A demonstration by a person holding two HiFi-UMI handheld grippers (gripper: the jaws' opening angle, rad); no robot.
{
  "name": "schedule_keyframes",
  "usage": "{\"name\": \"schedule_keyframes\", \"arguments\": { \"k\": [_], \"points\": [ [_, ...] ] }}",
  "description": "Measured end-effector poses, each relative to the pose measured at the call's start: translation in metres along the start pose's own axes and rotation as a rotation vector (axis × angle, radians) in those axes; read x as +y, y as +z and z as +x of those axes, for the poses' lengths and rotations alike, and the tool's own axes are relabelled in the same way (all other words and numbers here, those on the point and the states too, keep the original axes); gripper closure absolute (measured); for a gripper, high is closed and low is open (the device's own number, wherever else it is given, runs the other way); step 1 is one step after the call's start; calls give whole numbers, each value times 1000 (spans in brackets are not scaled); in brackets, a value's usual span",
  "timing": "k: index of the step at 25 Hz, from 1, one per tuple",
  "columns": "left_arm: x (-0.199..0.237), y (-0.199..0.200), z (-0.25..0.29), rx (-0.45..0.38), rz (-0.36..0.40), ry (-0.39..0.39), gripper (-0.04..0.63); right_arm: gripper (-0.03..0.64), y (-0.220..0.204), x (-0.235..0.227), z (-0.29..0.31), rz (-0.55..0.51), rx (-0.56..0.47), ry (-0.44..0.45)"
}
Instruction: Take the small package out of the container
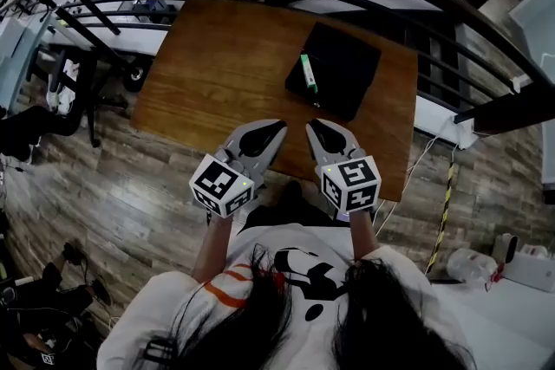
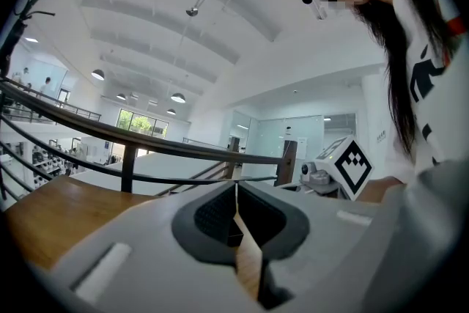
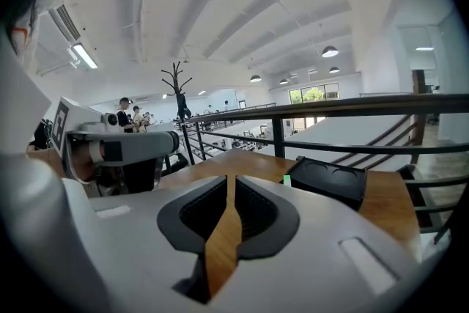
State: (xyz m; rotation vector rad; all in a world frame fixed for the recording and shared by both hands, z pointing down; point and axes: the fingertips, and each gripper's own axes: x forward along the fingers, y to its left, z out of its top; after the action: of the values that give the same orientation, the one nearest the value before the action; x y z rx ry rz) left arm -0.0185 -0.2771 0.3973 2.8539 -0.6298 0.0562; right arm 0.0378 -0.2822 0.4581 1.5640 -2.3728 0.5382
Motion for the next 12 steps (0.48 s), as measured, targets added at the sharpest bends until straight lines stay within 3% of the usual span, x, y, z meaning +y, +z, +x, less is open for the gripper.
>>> {"name": "schedule_keyframes", "arguments": {
  "k": [12],
  "points": [
    [6,-17,41,67,-13,37,595,505,-24,-95,48,12,73,-65]
  ]
}}
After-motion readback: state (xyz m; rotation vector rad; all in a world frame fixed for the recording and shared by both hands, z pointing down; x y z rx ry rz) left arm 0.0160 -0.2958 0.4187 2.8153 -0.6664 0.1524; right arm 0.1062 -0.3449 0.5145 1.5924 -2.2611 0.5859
